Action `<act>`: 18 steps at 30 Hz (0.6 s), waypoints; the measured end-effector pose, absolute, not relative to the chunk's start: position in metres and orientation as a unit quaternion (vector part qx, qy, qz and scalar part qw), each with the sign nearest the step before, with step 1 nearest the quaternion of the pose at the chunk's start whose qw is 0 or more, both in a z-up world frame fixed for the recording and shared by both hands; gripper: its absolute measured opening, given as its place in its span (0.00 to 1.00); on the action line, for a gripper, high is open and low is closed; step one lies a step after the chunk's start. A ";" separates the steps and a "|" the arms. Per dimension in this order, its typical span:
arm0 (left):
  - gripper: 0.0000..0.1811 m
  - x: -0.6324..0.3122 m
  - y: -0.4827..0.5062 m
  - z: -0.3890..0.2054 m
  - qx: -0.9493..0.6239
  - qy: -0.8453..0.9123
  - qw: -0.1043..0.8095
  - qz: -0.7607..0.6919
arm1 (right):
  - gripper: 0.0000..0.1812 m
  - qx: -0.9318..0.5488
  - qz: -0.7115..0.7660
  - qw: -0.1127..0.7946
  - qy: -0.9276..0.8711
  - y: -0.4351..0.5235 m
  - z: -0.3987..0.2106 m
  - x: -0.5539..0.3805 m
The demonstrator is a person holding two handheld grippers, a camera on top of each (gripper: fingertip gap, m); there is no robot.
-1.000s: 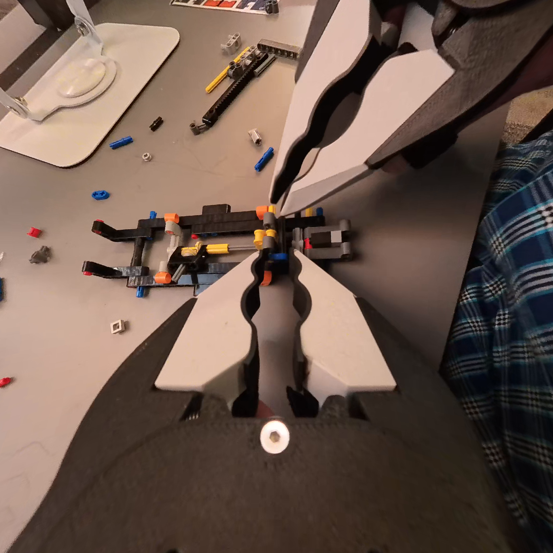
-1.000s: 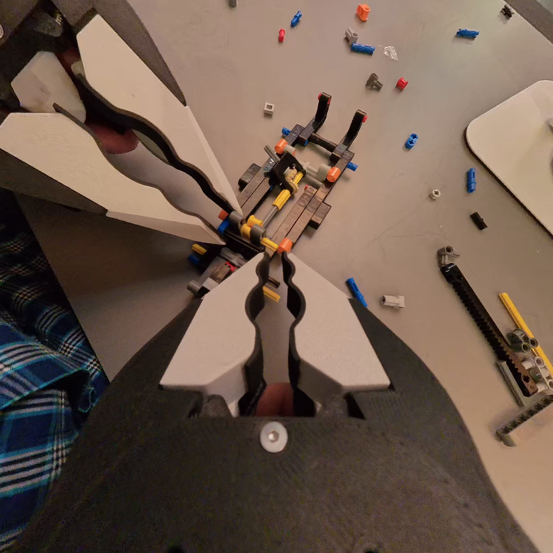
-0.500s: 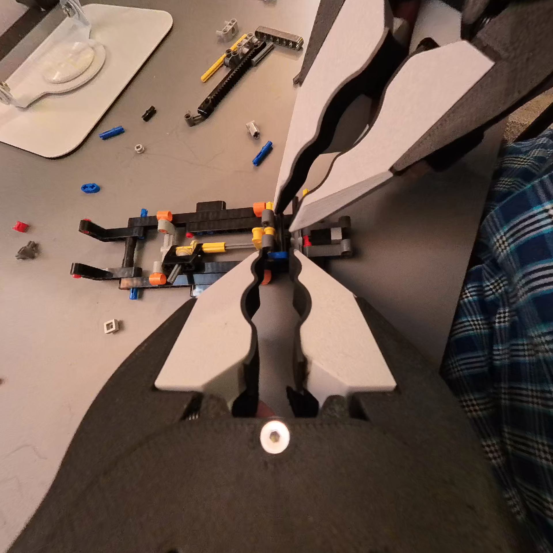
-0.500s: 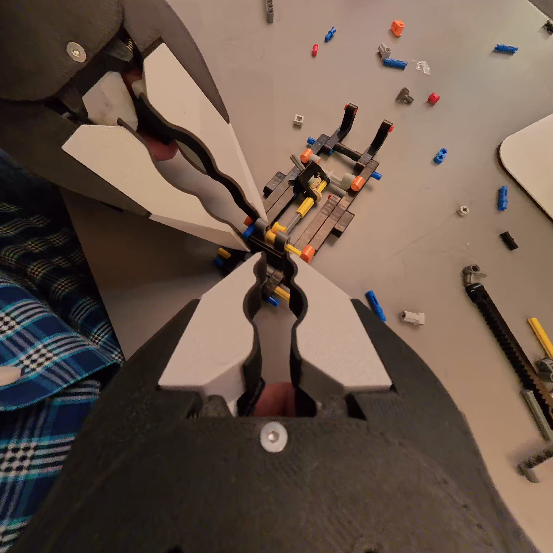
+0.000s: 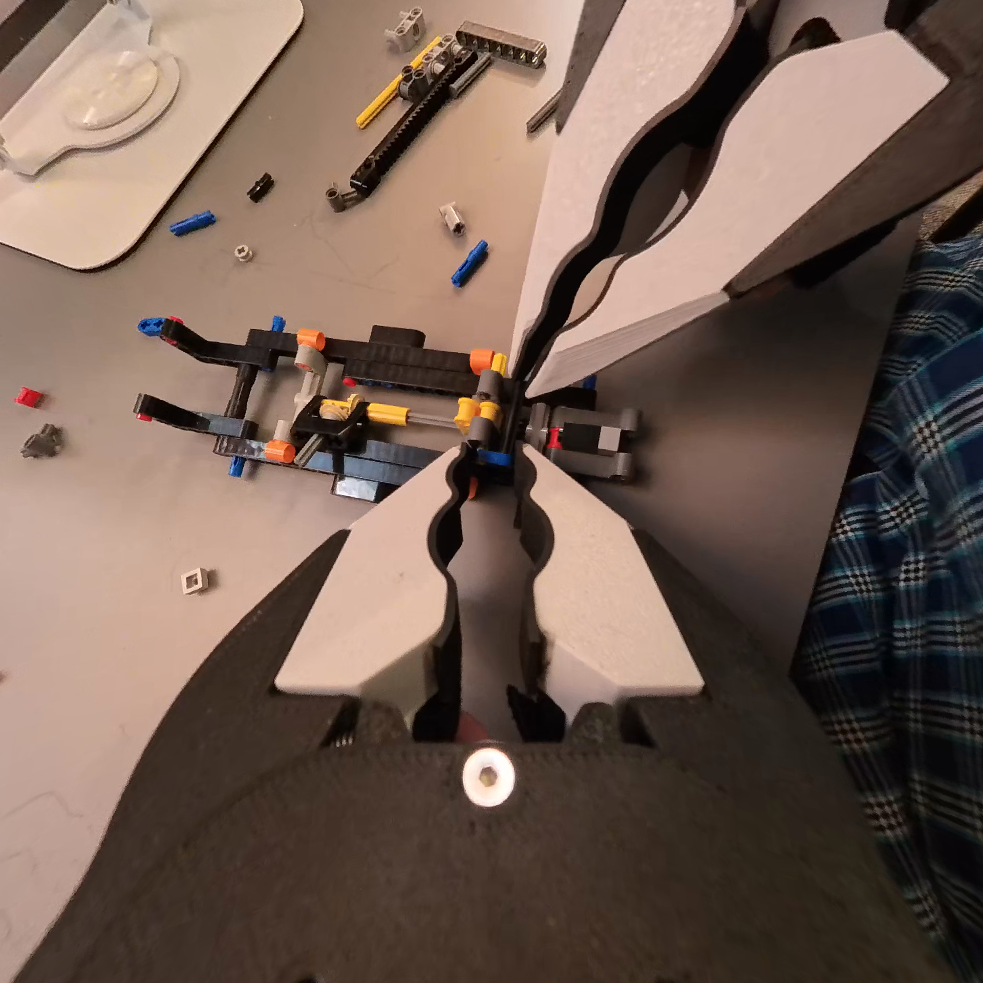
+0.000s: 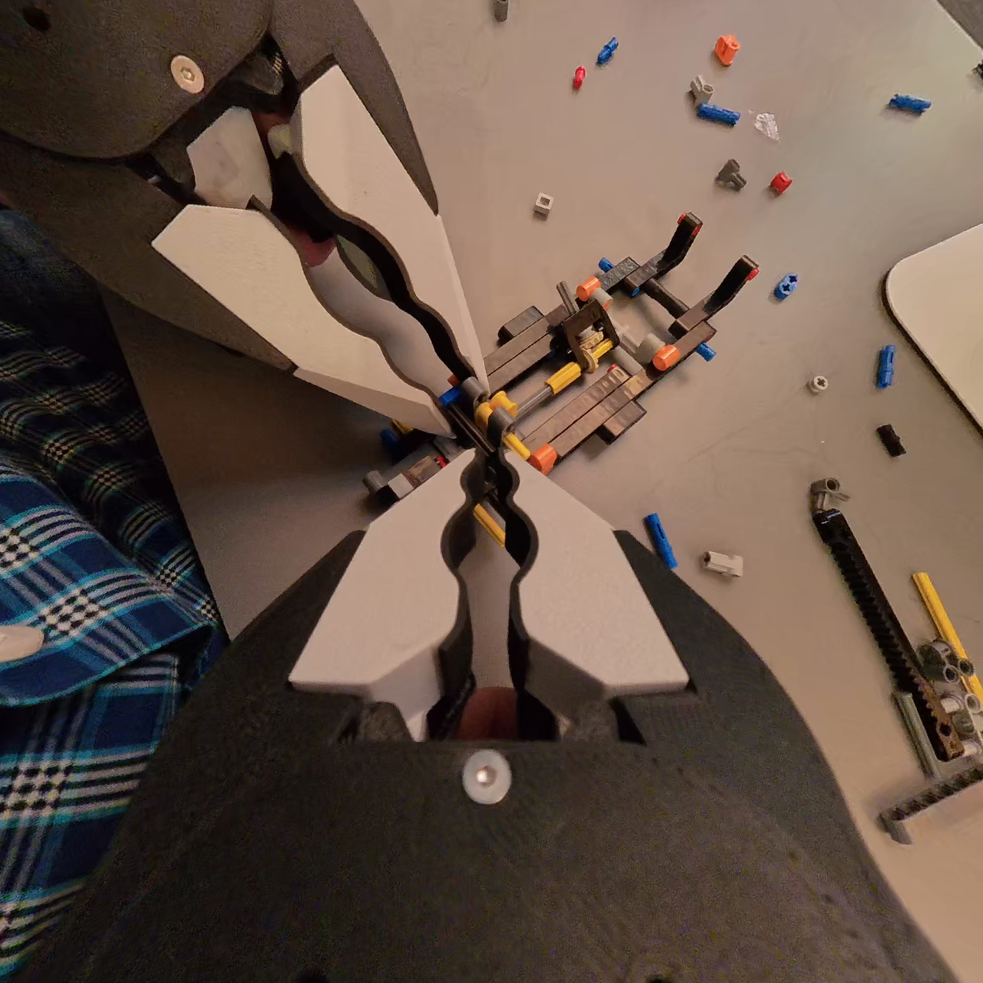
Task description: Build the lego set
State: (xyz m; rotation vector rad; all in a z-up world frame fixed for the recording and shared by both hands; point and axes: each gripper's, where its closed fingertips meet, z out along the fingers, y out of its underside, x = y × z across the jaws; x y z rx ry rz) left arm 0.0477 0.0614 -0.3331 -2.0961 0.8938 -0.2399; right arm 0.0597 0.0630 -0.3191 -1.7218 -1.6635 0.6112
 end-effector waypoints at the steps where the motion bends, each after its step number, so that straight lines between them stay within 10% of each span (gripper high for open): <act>1: 0.08 0.048 0.061 -0.333 -0.833 0.357 0.413 -0.095 | 0.01 -0.659 0.237 0.330 -0.633 0.064 -0.318 0.060; 18: 0.11 0.049 0.060 -0.331 -0.836 0.345 0.413 -0.108 | 0.01 -0.696 0.135 0.302 -0.637 0.136 -0.340 0.102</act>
